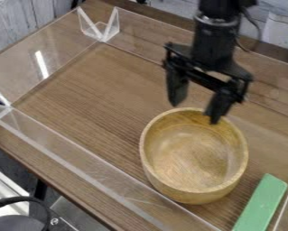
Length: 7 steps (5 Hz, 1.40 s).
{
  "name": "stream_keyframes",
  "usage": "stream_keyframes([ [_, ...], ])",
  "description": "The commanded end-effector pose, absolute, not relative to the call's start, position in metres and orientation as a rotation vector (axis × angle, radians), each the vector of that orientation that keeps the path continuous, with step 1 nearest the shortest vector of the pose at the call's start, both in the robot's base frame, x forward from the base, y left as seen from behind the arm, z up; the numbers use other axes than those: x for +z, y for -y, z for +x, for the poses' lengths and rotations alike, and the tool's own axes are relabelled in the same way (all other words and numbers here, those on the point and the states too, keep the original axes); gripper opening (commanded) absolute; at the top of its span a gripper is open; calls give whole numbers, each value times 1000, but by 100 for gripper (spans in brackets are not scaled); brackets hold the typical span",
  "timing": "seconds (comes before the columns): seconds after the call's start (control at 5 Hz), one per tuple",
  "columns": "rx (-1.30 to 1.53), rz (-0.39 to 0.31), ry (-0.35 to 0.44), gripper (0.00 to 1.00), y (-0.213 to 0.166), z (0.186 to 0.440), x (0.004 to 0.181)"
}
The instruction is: Put the green block in the brown bowl
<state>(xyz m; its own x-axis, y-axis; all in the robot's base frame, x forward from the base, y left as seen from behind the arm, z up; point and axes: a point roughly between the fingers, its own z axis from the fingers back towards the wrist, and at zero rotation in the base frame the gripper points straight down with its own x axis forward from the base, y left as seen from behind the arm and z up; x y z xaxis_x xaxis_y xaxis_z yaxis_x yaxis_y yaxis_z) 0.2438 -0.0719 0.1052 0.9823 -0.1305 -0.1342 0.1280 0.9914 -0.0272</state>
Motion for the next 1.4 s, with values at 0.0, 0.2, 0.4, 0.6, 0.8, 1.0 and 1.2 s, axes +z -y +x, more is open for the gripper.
stream_keyframes([
  [0.0, -156, -36, -89, 0, 97, 244, 111],
  [0.2, -195, -41, -101, 0, 114, 238, 105],
  [0.4, -232, -47, -125, 0, 128, 231, 93],
  [0.6, -256, -58, -148, 0, 138, 227, 74],
  [0.8, -273, -63, -163, 0, 143, 226, 64],
  [1.0, -270, -65, -183, 0, 144, 228, 51],
  [1.2, -276, -67, -187, 0, 147, 230, 45],
])
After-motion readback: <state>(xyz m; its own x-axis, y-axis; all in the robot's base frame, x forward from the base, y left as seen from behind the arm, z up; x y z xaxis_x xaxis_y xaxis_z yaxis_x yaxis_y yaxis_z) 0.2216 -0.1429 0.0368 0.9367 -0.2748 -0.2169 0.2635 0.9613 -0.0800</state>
